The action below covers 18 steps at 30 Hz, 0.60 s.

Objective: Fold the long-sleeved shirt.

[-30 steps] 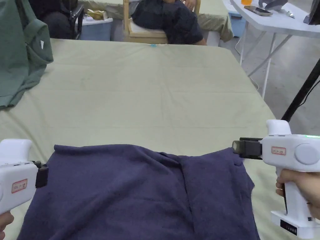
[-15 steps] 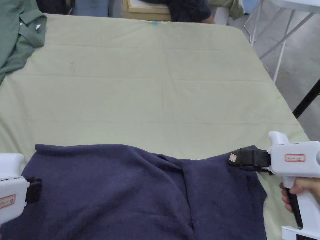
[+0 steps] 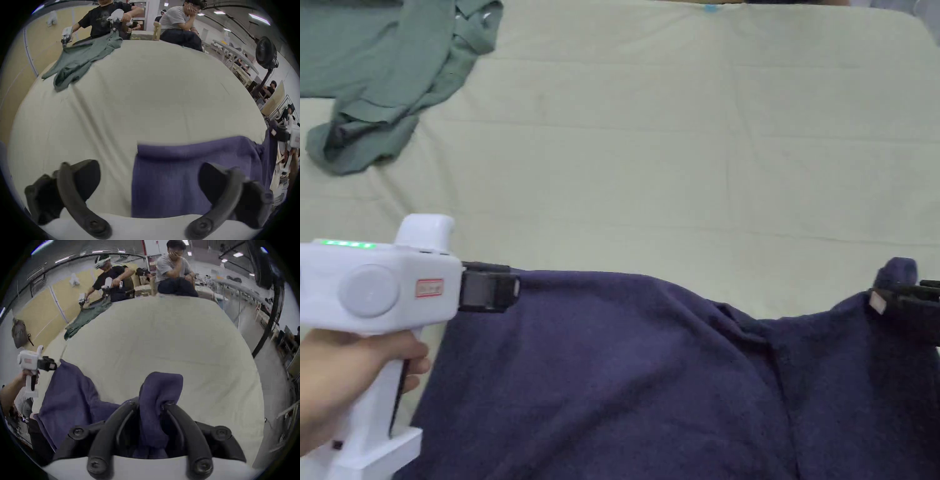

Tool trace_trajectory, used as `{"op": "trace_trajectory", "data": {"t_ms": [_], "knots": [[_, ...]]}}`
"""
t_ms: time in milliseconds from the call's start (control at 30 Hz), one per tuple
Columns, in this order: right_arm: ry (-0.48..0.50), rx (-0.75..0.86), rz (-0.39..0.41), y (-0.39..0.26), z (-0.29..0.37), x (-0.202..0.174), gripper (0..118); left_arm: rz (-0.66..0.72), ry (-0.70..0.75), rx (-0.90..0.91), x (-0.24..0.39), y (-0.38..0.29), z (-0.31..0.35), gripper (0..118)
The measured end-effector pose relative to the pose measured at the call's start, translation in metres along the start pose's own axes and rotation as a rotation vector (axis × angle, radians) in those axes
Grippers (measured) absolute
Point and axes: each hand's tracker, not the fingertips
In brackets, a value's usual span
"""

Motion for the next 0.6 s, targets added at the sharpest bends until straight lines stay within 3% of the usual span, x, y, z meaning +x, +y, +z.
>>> {"op": "trace_trajectory", "data": {"t_ms": [67, 233, 300, 333, 367, 400, 467, 500, 533, 567, 600], "knots": [[-0.022, 0.010, -0.004, 0.003, 0.003, -0.004, 36, 0.014, 0.043, 0.047, -0.010, 0.027, -0.028, 118], [-0.039, -0.014, -0.031, 0.002, -0.007, 0.006, 36, -0.001, -0.007, -0.021, -0.005, 0.041, -0.056, 117], [-0.028, -0.023, -0.060, 0.000, -0.010, 0.011, 36, -0.031, 0.015, -0.139, 0.004, 0.022, -0.053, 113], [-0.025, -0.025, -0.071, -0.001, -0.010, 0.013, 36, -0.049, 0.039, -0.118, 0.011, 0.013, -0.053, 101], [-0.027, -0.022, -0.066, -0.003, -0.008, 0.009, 36, -0.077, 0.044, -0.006, 0.016, 0.006, -0.044, 101], [-0.026, -0.018, -0.062, -0.004, -0.007, 0.010, 36, -0.079, 0.027, 0.019, 0.012, 0.000, -0.032, 95], [-0.029, -0.021, -0.056, -0.003, -0.010, 0.011, 36, -0.052, 0.006, -0.016, 0.016, -0.007, -0.031, 69], [-0.037, -0.024, -0.053, -0.003, -0.009, 0.007, 36, -0.050, 0.067, 0.000, 0.022, -0.010, -0.030, 53], [-0.044, -0.021, -0.046, -0.003, -0.008, 0.005, 36, -0.060, 0.066, 0.020, 0.022, -0.009, -0.022, 17], [-0.046, -0.016, -0.039, -0.003, -0.006, 0.003, 36, -0.069, 0.066, 0.036, 0.030, -0.012, -0.016, 8], [-0.046, -0.011, -0.035, -0.003, -0.004, 0.001, 36, -0.095, 0.142, 0.075, 0.036, -0.014, -0.010, 8]]}}
